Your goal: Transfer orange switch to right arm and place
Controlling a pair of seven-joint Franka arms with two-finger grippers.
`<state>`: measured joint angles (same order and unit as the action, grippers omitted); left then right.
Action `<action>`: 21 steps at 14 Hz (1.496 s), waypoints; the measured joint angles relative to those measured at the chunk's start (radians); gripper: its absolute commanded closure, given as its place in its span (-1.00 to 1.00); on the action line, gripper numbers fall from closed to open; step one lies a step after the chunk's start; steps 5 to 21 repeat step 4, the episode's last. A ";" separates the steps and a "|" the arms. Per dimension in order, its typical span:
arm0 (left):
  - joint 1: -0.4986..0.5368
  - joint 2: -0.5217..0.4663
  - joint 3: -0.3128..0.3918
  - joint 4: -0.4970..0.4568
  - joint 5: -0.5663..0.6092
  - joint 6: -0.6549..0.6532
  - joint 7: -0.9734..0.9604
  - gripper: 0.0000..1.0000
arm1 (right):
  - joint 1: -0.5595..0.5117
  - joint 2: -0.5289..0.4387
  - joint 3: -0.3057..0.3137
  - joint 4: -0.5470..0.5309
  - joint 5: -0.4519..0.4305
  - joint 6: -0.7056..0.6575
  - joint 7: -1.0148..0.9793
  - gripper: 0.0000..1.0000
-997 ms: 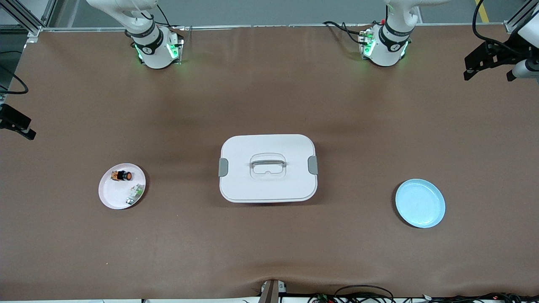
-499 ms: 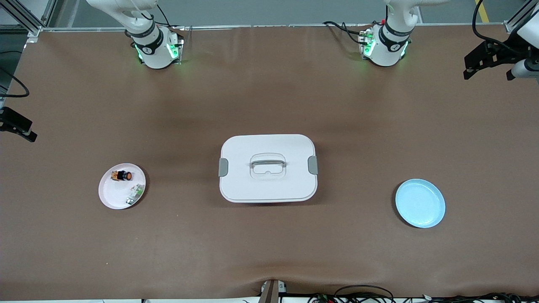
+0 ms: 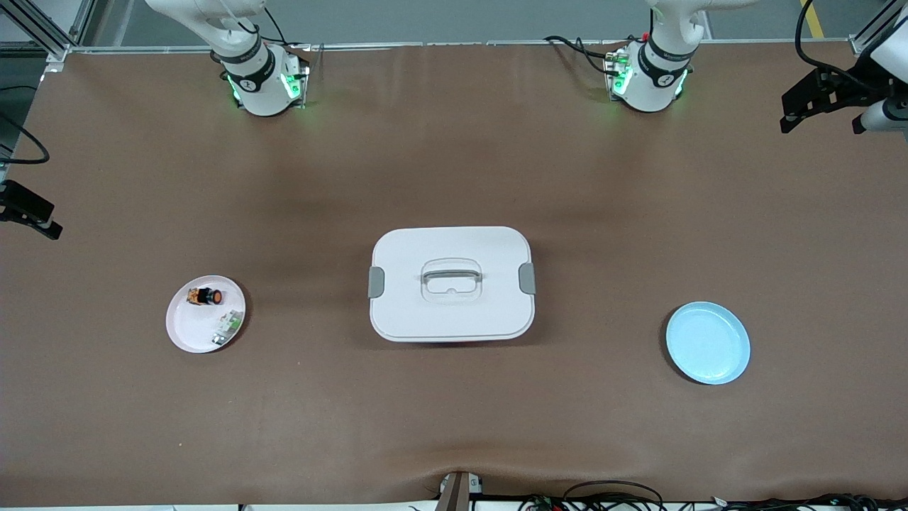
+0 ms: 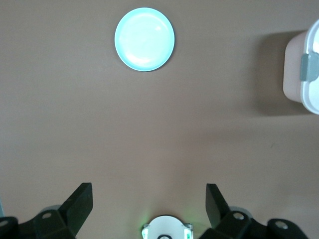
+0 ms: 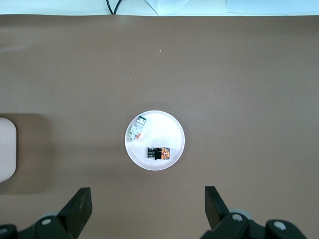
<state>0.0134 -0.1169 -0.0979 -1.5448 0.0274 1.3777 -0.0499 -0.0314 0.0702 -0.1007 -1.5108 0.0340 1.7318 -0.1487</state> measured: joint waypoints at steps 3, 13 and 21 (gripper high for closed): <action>0.000 0.000 0.000 0.000 -0.007 0.000 -0.031 -1.00 | 0.001 0.005 0.000 0.000 0.000 -0.014 0.000 -1.00; 0.000 0.000 0.000 0.000 -0.007 0.000 -0.031 -1.00 | 0.001 0.006 0.000 0.000 0.000 -0.020 0.000 -1.00; 0.000 0.000 0.000 0.000 -0.007 0.000 -0.031 -1.00 | 0.001 0.006 0.000 0.000 0.000 -0.020 0.000 -1.00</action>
